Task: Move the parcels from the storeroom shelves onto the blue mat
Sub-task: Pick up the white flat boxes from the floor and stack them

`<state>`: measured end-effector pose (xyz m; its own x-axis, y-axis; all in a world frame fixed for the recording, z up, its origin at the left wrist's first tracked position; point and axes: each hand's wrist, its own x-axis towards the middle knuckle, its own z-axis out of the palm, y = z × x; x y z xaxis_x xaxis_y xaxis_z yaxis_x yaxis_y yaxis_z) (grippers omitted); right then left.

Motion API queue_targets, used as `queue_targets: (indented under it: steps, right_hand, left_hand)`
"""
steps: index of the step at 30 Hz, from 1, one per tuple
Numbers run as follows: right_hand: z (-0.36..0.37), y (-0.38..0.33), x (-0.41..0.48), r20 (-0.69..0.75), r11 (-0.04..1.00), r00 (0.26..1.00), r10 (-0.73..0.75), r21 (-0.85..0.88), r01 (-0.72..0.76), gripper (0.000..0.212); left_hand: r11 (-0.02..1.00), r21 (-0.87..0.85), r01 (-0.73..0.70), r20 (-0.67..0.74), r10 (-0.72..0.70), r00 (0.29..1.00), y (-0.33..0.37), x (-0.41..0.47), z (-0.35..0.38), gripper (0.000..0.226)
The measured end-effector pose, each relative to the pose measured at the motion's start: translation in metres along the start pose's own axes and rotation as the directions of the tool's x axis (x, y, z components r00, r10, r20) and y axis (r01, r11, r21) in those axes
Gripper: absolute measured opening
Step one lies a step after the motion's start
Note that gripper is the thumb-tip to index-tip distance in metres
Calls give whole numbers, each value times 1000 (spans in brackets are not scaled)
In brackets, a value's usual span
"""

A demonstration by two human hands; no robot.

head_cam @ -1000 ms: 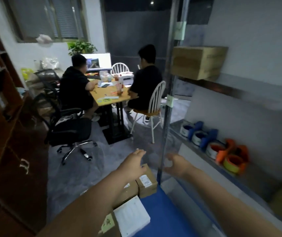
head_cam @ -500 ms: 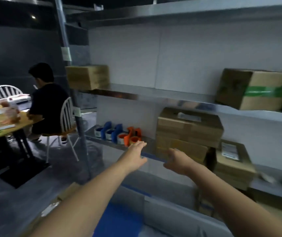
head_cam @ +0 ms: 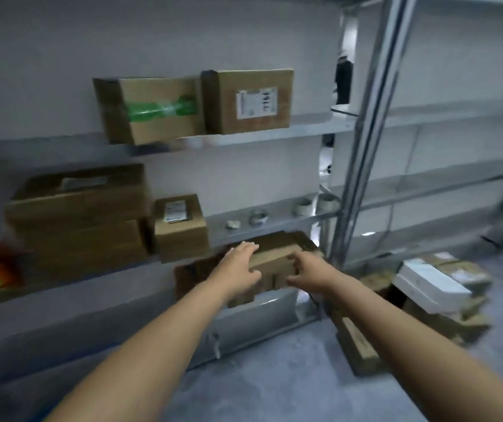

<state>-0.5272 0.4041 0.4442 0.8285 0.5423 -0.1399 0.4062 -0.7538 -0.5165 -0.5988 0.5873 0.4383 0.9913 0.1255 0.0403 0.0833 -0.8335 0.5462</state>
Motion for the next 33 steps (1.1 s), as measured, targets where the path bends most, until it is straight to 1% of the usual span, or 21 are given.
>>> queue_targets:
  steps: [5,8,12,16,19,23,25,29,33]
  right_hand:
    - [-46,99,-21,-124,983,976,181,54,-176,50]
    - [-68,147,-16,-167,956,942,290,99,-276,54]
    - [-97,204,4,-205,921,899,387,140,-365,60]
    - [-128,259,19,-222,861,834,505,191,-471,58]
    - [-152,297,24,-209,799,772,600,189,-570,66]
    - [-175,344,31,-221,746,714,664,257,-615,64]
    - [-183,365,33,-223,747,716,661,277,-604,58]
    - [-202,419,42,-224,751,724,653,313,-581,59]
    - [-231,493,55,-208,749,724,658,278,-601,58]
  left_hand:
    - [984,-17,-178,120,179,977,82,69,69,63]
    - [964,-39,-262,193,265,945,117,114,108,66]
    - [940,-116,-320,225,339,914,152,177,158,66]
    - [929,-197,-312,287,360,888,181,239,200,64]
    - [921,-238,-308,332,375,866,199,280,228,58]
    - [917,-264,-298,367,381,848,219,329,263,56]
    - [922,-264,-285,380,371,847,229,350,278,54]
    - [931,-274,-241,404,339,850,256,387,316,52]
    - [941,-266,-210,399,306,864,296,425,364,53]
